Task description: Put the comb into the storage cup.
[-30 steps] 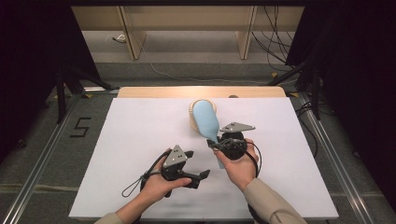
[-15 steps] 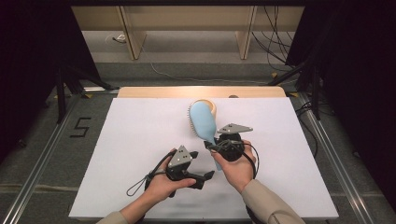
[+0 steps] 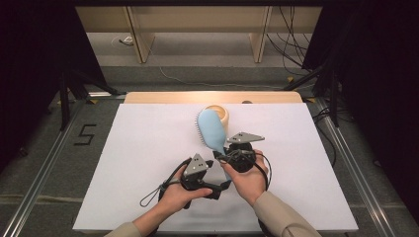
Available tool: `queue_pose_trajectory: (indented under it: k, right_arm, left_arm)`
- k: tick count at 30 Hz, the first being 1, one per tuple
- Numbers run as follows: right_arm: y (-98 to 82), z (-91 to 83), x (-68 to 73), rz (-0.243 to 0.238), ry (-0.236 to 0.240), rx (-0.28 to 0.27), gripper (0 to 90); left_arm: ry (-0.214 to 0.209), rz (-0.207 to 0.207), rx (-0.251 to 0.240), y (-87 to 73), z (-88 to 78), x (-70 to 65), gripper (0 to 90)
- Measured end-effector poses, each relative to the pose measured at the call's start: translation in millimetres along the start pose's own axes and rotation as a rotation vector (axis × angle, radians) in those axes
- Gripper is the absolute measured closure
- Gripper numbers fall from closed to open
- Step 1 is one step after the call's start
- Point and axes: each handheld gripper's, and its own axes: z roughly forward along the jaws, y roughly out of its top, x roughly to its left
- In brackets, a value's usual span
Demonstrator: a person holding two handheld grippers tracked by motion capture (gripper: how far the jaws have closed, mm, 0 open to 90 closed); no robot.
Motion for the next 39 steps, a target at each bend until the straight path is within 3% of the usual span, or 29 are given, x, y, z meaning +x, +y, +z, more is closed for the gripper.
queue_pose_trajectory:
  k: [9,14,30,39]
  right_arm:
    - [-0.1,0.4,2.0,-0.003,0.003,-0.003,70.2]
    - [-0.5,1.1,3.3,-0.005,0.004,-0.003,70.2]
    - [-0.7,1.4,5.5,-0.007,0.006,-0.006,70.2]
    - [-1.0,2.2,6.4,-0.014,0.006,-0.006,70.2]
  left_arm:
    - [-0.026,-0.033,-0.020,1.2,2.5,-1.6,11.8]
    - [-0.024,-0.036,-0.025,1.1,4.0,-1.0,14.1]
    - [-0.019,-0.128,-0.061,-0.7,6.2,2.7,20.4]
    - [-0.023,-0.148,-0.071,0.0,7.5,3.6,22.6]
